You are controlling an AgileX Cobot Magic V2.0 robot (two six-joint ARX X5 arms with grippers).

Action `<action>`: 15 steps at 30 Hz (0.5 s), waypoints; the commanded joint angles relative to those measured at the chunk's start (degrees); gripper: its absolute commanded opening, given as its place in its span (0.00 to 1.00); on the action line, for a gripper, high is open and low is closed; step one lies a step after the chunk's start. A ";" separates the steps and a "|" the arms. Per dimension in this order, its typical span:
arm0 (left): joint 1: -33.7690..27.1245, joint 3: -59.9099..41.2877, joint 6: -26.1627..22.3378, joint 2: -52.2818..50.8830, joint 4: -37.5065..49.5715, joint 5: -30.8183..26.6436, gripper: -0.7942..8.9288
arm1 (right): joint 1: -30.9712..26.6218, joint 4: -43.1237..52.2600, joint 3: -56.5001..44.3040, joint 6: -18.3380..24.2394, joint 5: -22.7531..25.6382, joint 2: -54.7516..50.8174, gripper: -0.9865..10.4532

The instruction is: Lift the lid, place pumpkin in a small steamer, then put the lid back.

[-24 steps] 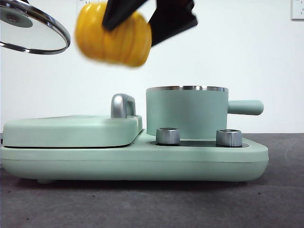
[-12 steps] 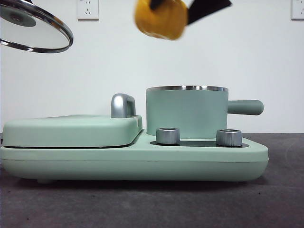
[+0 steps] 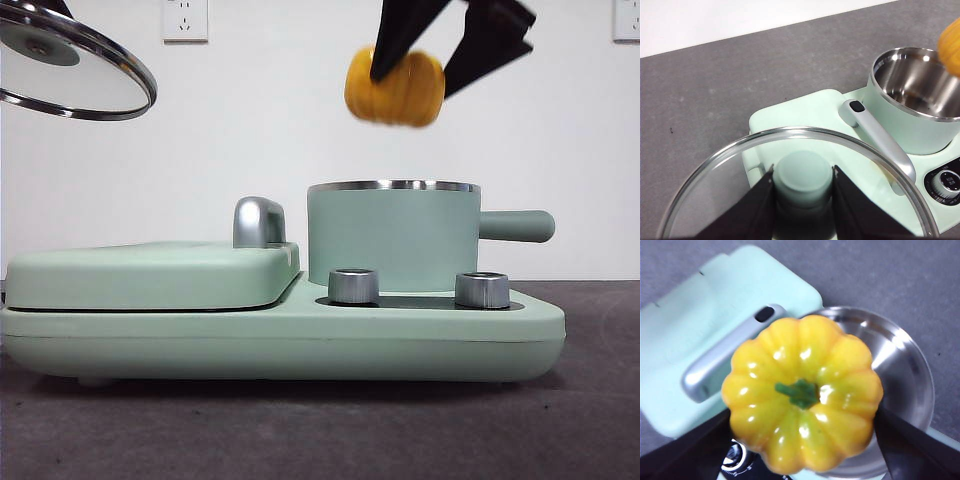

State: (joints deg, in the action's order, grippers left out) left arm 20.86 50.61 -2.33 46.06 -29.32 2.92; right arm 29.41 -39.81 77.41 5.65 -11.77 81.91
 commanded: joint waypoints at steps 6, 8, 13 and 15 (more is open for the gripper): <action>0.09 0.76 -0.63 0.11 2.03 -0.11 0.09 | -0.09 0.22 3.76 -0.61 2.21 7.48 0.44; 0.09 0.76 -0.63 0.11 2.01 -0.11 0.09 | -0.09 -0.57 5.18 -0.63 2.93 9.44 0.44; 0.09 0.76 -0.63 0.11 1.99 -0.11 0.09 | -0.09 -5.70 10.75 -0.72 3.08 14.51 0.44; 0.09 0.76 -0.63 0.11 1.99 -0.11 0.09 | -0.09 -7.43 13.29 -0.74 3.32 16.37 0.44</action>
State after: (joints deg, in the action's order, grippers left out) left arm 20.86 50.61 -2.33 46.06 -29.30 2.92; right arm 29.08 -47.22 88.82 5.52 -8.73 96.95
